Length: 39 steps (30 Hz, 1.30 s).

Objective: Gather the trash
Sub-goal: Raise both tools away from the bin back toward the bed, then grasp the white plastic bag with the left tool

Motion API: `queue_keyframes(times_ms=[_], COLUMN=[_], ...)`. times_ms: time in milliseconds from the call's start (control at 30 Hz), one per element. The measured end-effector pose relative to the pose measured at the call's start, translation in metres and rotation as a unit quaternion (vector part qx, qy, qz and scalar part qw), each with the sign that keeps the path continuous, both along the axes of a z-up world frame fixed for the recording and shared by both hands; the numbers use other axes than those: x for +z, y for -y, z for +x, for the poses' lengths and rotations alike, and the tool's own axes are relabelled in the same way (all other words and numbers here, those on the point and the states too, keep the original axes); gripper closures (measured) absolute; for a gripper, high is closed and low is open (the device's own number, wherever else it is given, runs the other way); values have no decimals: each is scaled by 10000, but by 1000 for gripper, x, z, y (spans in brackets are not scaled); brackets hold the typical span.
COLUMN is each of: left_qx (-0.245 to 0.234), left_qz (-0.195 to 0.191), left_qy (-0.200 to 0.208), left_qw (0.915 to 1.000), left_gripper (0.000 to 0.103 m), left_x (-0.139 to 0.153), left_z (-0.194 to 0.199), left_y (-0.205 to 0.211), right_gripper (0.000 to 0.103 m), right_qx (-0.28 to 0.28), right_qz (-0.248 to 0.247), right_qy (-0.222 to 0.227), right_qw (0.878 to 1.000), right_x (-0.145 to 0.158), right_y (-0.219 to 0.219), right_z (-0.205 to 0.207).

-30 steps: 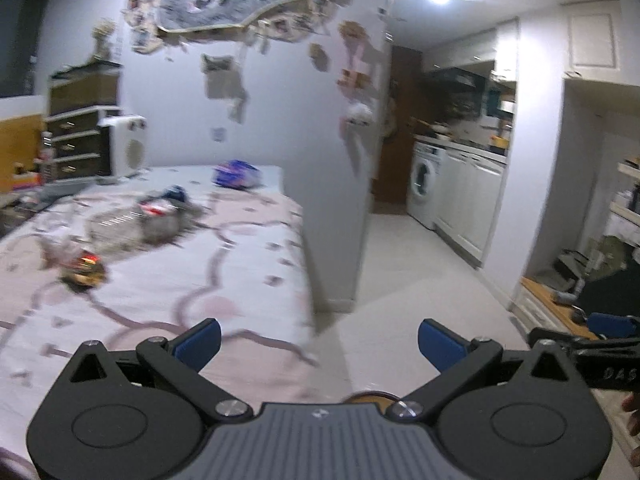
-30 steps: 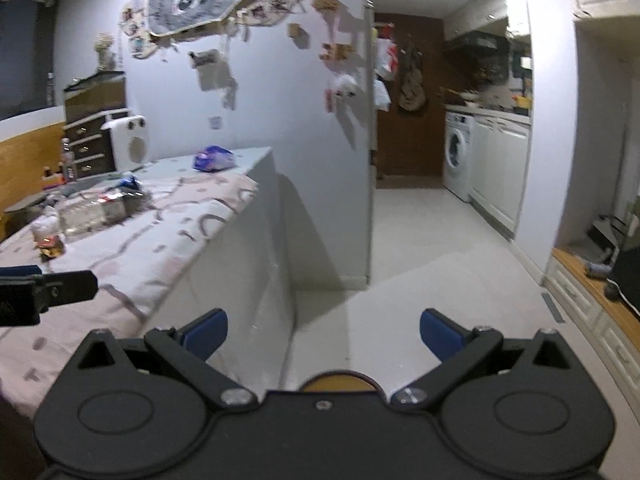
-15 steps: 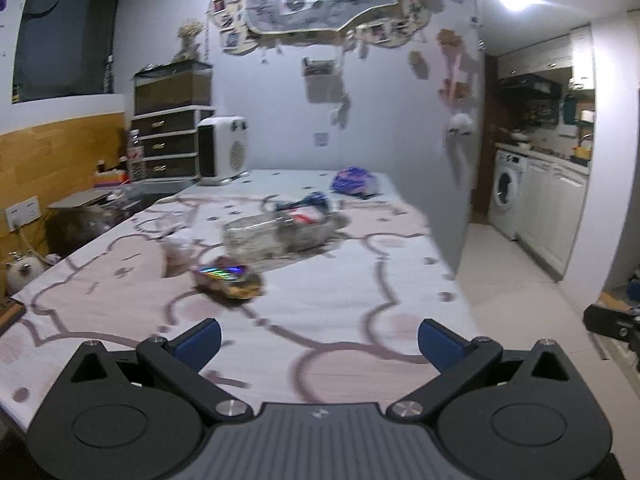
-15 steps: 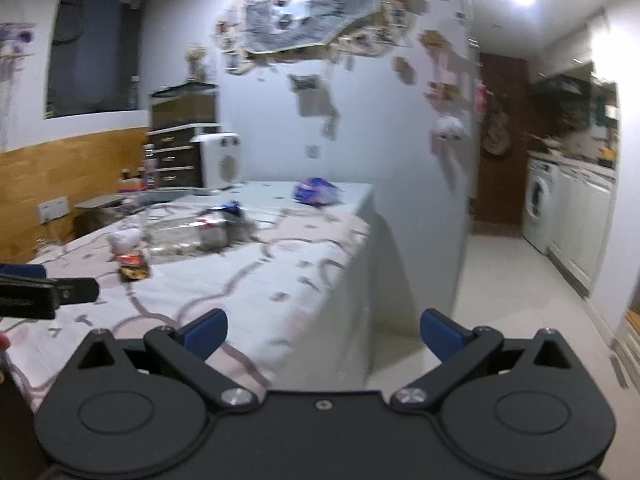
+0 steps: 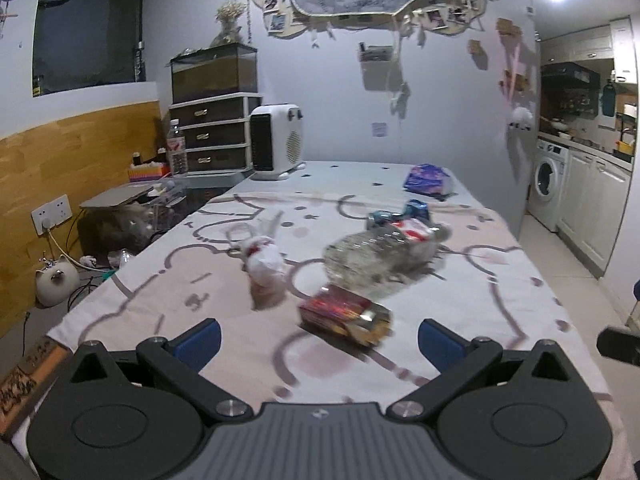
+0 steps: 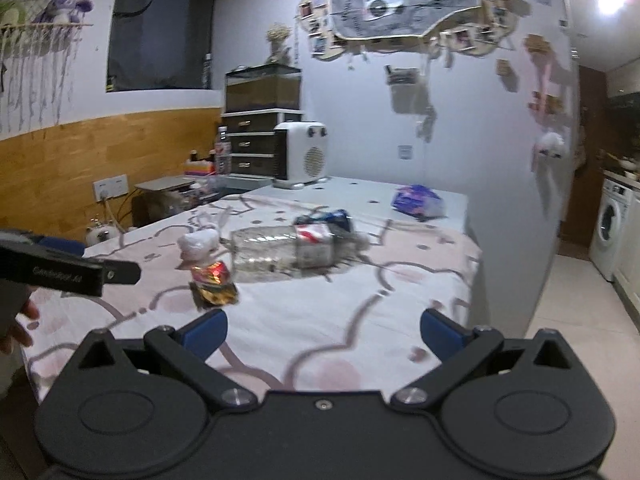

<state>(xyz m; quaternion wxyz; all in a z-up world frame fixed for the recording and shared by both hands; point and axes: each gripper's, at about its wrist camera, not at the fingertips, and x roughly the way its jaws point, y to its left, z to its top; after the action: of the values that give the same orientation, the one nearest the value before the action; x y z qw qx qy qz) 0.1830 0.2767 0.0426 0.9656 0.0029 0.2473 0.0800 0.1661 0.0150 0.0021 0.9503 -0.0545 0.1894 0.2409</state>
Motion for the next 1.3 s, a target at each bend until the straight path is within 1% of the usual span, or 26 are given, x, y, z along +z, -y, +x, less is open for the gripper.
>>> queue_keyframes(times_ms=[200, 367, 500, 633, 767, 867, 967, 1033, 1067, 1133, 1167, 1233, 1267, 1300], left_qx=[55, -119, -257, -180, -63, 8, 31, 60, 79, 58, 66, 49, 45, 42], left_qz=[20, -253, -505, -561, -788, -968, -1259, -1411, -1473, -1502, -1488, -1413, -1368, -1366], left_qy=[-52, -146, -315, -429, -481, -467, -447, -470, -518, -521, -480, -443, -423, -404], left_qw=[10000, 9995, 9979, 9973, 9957, 9942, 9910, 9889, 9877, 9873, 9877, 9890, 9897, 9898], left_gripper=[0, 0, 0, 0, 2, 8, 10, 14, 17, 18, 18, 18, 21, 26], left_x=[3, -9, -25, -37, -48, -59, -71, -79, -82, -85, -86, -87, -88, -88], left_z=[45, 97, 141, 176, 204, 216, 222, 225, 226, 226, 225, 225, 224, 224], left_y=[-46, -75, -85, -88, -97, -107, -118, -125, -127, -128, -128, -126, -125, -125], right_gripper=[0, 0, 0, 0, 0, 0, 0, 0, 1, 2, 4, 4, 4, 4], right_qx=[186, 287, 302, 302, 351, 453, 842, 1091, 1192, 1428, 1556, 1760, 1844, 1914], right_qz=[-21, 56, 5, -37, -49, -185, -109, -232, -340, -564, -639, -731, -772, -819], right_qy=[-29, -199, -346, -450, -494, -627, -914, -989, -964, -817, -752, -676, -645, -626], right_qw=[9998, 9994, 9989, 9985, 9981, 9968, 9922, 9888, 9876, 9848, 9829, 9793, 9777, 9761], right_x=[-1, -6, -16, -23, -27, -29, -33, -38, -41, -47, -51, -57, -60, -63], right_y=[-32, -53, -67, -73, -79, -86, -93, -102, -109, -125, -132, -147, -154, -159], right_z=[24, 46, 64, 78, 93, 108, 128, 138, 141, 143, 144, 144, 145, 145])
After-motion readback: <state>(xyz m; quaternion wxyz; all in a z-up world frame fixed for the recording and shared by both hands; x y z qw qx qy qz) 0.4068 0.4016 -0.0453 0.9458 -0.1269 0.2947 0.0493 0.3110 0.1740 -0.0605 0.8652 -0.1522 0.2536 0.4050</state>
